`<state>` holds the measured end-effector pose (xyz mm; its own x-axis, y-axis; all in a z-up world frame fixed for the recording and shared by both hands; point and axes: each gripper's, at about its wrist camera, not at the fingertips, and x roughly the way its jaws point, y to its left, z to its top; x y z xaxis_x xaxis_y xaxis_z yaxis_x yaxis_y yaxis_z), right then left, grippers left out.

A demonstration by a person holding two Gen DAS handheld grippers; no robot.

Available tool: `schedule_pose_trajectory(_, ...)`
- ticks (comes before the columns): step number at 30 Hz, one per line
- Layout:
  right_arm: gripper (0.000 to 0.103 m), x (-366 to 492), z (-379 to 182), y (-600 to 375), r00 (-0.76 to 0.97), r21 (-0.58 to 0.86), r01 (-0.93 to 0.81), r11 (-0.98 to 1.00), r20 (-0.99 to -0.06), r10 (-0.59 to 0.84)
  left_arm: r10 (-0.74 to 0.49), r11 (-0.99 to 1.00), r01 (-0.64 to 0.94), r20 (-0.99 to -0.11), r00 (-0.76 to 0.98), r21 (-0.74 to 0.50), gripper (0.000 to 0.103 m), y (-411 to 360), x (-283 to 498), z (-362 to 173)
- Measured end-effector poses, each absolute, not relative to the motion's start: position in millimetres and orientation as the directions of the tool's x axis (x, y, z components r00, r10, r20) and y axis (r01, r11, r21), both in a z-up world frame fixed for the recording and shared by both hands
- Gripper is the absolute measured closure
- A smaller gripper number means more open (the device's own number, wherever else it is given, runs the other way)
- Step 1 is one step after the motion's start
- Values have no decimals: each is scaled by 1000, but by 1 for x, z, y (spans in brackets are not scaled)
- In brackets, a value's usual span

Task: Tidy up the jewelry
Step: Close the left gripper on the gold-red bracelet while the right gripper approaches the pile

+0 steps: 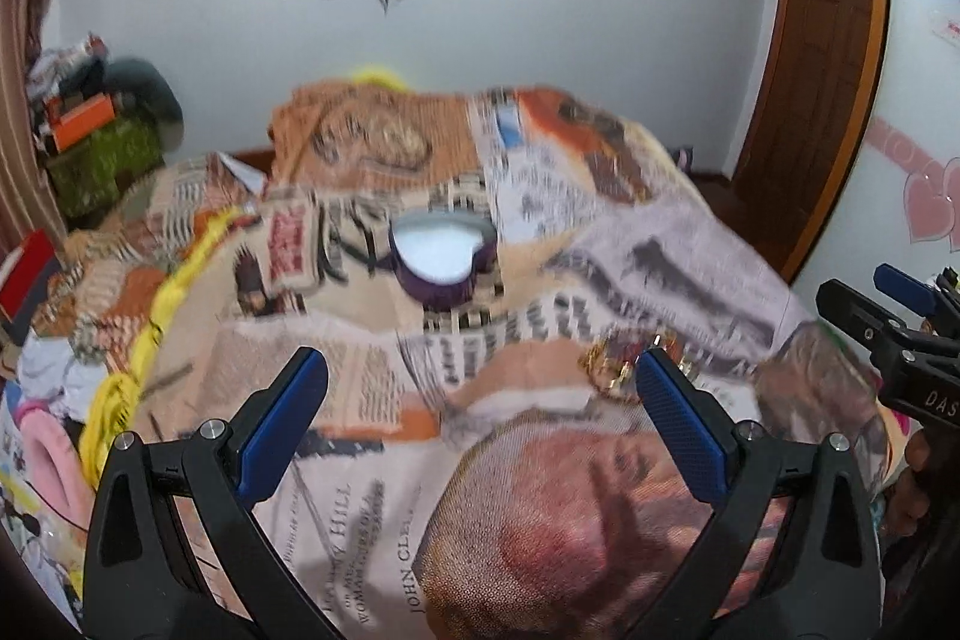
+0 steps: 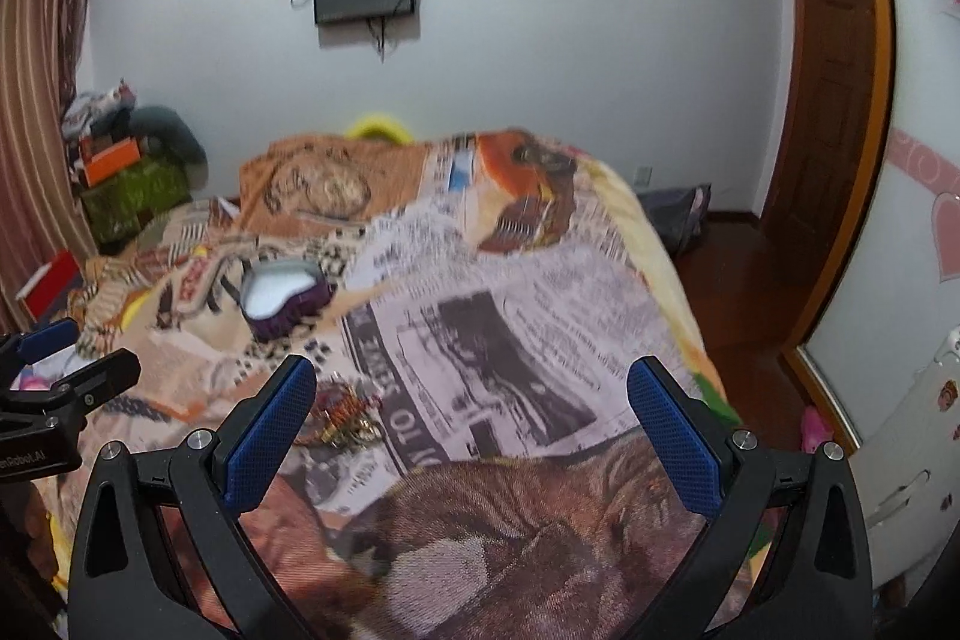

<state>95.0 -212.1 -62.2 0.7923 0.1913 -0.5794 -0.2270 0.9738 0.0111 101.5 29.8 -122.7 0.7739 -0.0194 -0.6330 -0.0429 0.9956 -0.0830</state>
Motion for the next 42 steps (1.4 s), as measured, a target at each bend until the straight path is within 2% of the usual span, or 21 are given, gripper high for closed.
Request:
schedule_pose_trajectory(2, 1, 97, -68, -210, 771, 8, -246, 969, -604, 201, -25, 994, -49, -662, 749, -93, 0, 32, 109, -134)
schedule_pose_trajectory(7, 18, 108, -81, -200, 713, 11, -316, 949, -657, 245, -20, 994, -63, -701, 713, -92, 0, 33, 124, -151)
schedule_pose_trajectory(9, 22, 112, -84, -195, 695, 15, -344, 939, -669, 265, -28, 995, -51, -707, 707, -90, 0, 30, 128, -155)
schedule_pose_trajectory(16, 53, 135, -96, -175, 594, 75, -436, 897, -724, 350, -51, 997, -12, -716, 696, -82, 0, 25, 142, -164)
schedule_pose_trajectory(20, 63, 143, -106, -168, 539, 93, -466, 880, -759, 366, -76, 994, -8, -715, 695, -113, 0, 28, 148, -168)
schedule_pose_trajectory(24, 71, 147, -112, -164, 496, 117, -479, 870, -782, 378, -104, 990, 2, -724, 682, -139, 17, 31, 155, -171)
schedule_pose_trajectory(31, 91, 152, -116, -163, 480, 119, -484, 867, -793, 376, -170, 981, 40, -727, 665, -192, 26, 30, 162, -175)
schedule_pose_trajectory(35, 94, 153, -114, -164, 496, 105, -485, 868, -784, 372, -195, 978, 76, -723, 663, -193, 31, 23, 164, -173)
schedule_pose_trajectory(39, 93, 152, -115, -162, 482, 90, -502, 860, -797, 365, -211, 977, 121, -726, 654, -176, 40, 12, 169, -170)
schedule_pose_trajectory(41, 91, 151, -115, -164, 471, 93, -500, 861, -806, 360, -223, 975, 139, -732, 644, -175, 48, 7, 172, -170)
schedule_pose_trajectory(42, 86, 151, -115, -165, 467, 97, -500, 860, -807, 362, -234, 972, 152, -736, 636, -178, 52, 4, 174, -170)
